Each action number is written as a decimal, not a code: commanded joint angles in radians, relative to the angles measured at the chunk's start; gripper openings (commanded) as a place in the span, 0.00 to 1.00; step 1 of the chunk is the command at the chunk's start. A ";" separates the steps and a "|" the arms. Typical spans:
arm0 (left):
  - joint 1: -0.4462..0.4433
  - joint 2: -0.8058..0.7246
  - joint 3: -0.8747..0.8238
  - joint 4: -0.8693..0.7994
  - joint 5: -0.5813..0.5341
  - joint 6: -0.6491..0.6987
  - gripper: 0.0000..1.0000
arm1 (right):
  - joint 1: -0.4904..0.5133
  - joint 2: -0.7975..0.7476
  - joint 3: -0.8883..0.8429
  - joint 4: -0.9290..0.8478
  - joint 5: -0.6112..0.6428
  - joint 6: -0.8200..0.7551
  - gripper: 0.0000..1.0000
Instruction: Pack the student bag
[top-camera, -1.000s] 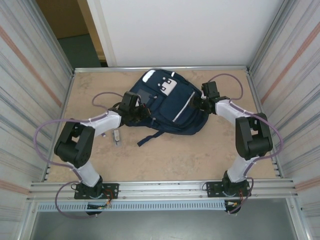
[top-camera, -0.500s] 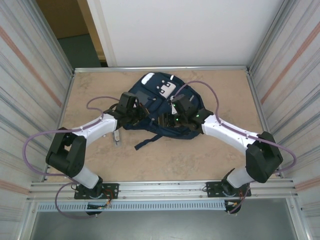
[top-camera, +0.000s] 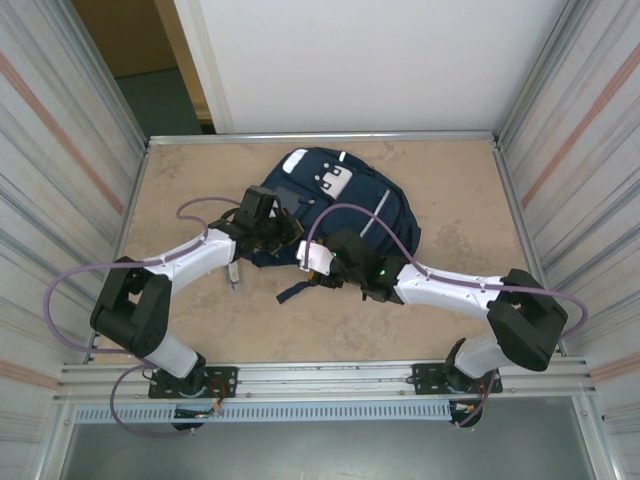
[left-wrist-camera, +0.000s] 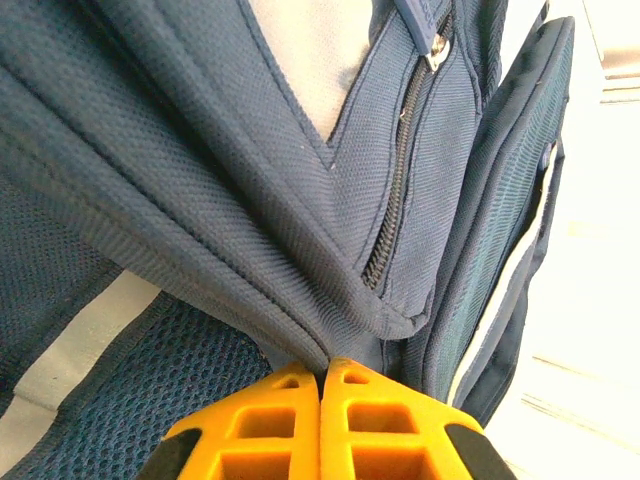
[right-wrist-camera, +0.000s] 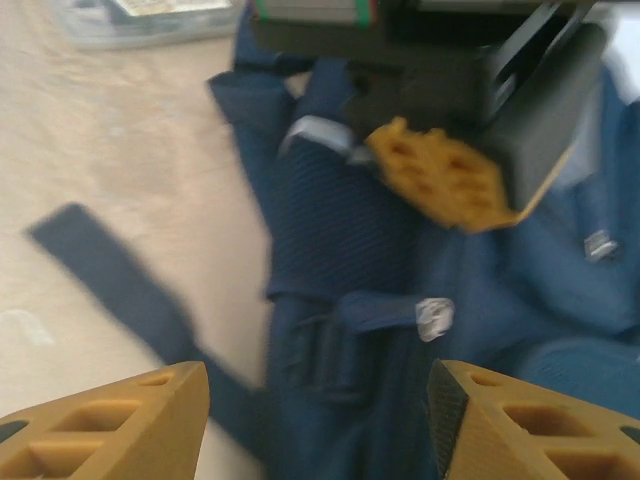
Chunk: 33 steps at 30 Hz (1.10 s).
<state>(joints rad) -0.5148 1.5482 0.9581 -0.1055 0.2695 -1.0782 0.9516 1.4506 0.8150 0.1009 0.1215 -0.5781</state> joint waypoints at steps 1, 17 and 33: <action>-0.029 -0.044 0.041 0.003 0.038 -0.009 0.00 | -0.019 0.054 -0.056 0.237 0.092 -0.317 0.59; -0.062 -0.035 0.058 -0.011 0.014 -0.016 0.00 | -0.040 0.143 -0.164 0.478 0.166 -0.305 0.53; -0.049 -0.026 0.045 0.009 0.041 -0.023 0.00 | -0.087 0.068 -0.253 0.542 0.092 -0.161 0.32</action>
<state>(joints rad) -0.5755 1.5482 0.9760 -0.1303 0.2859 -1.0973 0.8742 1.5536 0.5743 0.6064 0.2420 -0.7929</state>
